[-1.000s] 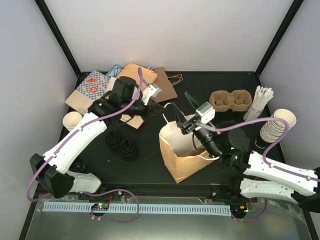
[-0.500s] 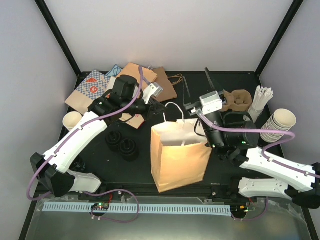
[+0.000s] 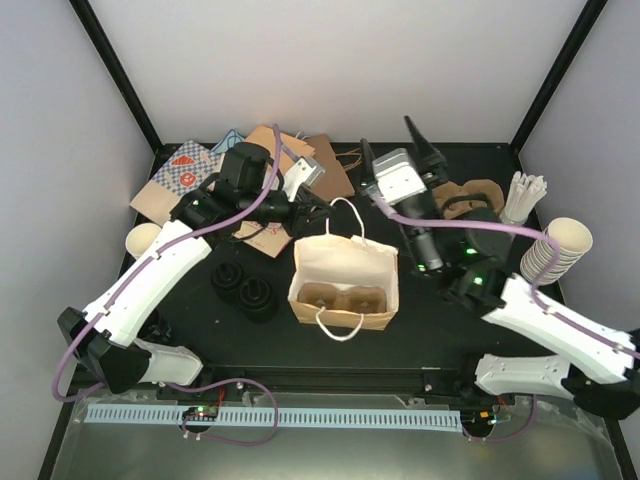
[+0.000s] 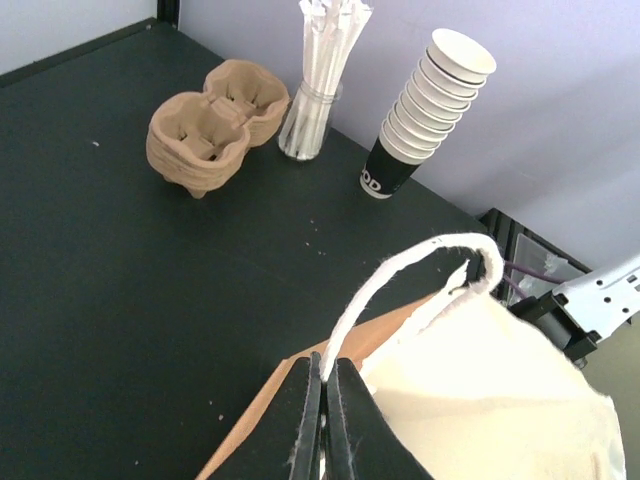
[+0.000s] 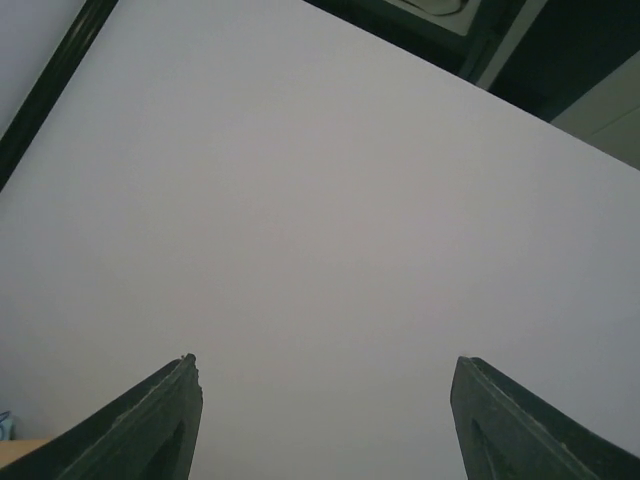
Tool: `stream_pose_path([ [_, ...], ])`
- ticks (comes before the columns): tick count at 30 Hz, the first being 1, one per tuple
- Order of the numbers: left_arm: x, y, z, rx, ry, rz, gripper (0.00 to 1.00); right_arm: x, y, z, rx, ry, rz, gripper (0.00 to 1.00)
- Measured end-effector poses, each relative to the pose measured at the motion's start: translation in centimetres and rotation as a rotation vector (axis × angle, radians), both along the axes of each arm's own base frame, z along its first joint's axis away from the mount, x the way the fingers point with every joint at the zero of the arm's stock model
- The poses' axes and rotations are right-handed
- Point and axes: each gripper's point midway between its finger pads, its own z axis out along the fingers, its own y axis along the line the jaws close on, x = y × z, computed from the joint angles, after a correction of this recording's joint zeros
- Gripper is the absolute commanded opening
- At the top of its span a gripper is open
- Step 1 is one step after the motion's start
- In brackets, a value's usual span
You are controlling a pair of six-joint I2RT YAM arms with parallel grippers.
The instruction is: Pack the takeout coffee
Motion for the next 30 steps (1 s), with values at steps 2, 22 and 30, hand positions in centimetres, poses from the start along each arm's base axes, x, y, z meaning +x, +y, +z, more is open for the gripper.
stream_pose_path([
  [2,0.0,-0.1,0.5,-0.005,-0.014,-0.005,0.02,-0.9,-1.2,0.5,0.017,0.039,0.042,0.71],
  [22,0.3,-0.4,0.7,0.015,-0.078,-0.046,0.02,-4.2,-1.7,-16.0,-0.094,0.676,0.276,0.63],
  [30,-1.2,0.6,-1.1,0.029,-0.054,-0.046,0.02,-5.3,-1.3,-20.1,-0.095,0.846,0.313,0.63],
])
